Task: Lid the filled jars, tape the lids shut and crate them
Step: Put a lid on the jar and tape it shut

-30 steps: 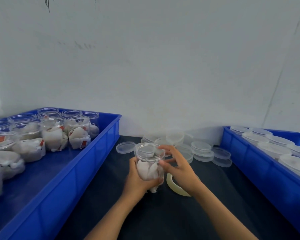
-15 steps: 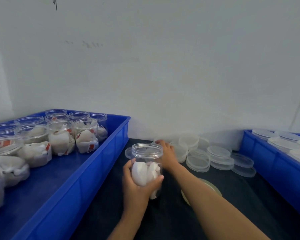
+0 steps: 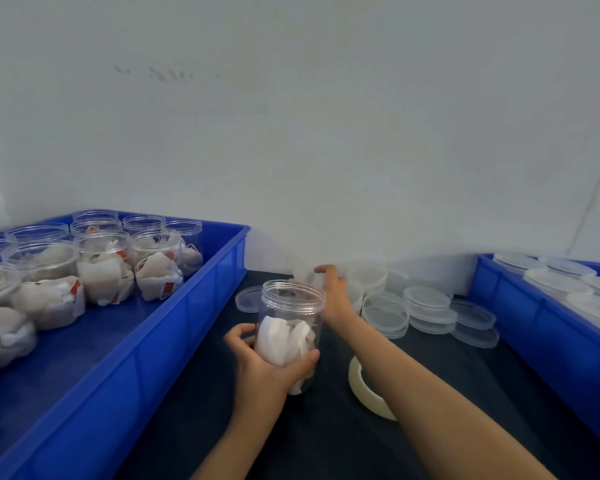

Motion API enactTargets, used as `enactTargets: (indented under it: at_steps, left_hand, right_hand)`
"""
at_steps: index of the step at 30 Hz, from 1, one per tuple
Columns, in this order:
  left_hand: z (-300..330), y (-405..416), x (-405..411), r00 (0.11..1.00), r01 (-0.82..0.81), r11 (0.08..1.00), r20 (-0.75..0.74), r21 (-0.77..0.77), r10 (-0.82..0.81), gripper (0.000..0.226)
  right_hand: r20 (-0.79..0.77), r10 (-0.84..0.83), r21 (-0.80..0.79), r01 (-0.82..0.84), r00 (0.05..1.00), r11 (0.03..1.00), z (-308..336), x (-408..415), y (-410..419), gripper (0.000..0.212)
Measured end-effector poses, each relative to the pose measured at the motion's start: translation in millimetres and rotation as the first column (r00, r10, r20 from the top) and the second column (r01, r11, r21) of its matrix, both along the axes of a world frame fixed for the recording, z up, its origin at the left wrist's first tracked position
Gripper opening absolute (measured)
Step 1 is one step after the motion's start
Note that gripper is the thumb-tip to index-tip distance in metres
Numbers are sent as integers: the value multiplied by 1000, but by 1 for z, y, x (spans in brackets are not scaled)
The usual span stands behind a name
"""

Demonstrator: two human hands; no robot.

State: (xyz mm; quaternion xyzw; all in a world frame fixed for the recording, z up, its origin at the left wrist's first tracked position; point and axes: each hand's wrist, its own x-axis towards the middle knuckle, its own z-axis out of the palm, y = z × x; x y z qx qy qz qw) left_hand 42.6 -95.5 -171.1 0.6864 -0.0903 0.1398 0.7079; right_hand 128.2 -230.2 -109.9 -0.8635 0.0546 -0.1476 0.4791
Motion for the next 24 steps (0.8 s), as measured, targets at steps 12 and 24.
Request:
enactTargets:
  at_steps: [12, 24]
  left_hand:
    - [19, 0, -35, 932, 325, 913, 82, 246, -354, 78]
    - [28, 3, -39, 922, 317, 864, 87, 392, -378, 84]
  right_hand:
    - [225, 159, 514, -256, 961, 819, -2, -184, -42, 46]
    - [323, 40, 350, -159, 946, 923, -21, -184, -34, 46]
